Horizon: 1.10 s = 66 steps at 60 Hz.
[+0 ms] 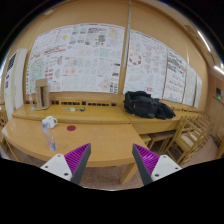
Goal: Pour water
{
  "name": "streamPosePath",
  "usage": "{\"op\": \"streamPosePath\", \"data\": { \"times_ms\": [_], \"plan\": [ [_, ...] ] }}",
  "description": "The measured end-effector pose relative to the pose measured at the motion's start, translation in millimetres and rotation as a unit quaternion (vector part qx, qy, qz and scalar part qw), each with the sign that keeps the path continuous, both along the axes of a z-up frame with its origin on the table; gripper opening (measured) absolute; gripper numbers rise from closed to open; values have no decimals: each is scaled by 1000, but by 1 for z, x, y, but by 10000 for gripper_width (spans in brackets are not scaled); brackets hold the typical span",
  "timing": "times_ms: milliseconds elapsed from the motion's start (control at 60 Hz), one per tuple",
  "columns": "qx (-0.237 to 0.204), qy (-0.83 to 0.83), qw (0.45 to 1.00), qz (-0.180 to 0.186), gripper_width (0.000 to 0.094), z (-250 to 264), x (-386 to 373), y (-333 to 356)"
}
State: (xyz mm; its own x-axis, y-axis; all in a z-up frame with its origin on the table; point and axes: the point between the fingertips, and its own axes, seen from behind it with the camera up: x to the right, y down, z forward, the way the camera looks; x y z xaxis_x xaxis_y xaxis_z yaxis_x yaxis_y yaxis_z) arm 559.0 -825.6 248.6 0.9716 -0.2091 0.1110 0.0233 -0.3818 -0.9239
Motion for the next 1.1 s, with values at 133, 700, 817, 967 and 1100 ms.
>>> {"op": "streamPosePath", "data": {
  "times_ms": [133,700,817,967,1100],
  "plan": [
    [-16,3,1000,-7,855,-20,2,-7],
    [-76,16,994,76,849,-201,-184,12],
    [-52,23,993,99,852,-200,-258,69],
    [-22,40,993,108,851,-206,-323,162],
    [8,46,995,93,848,-206,-340,239]
  ]
}}
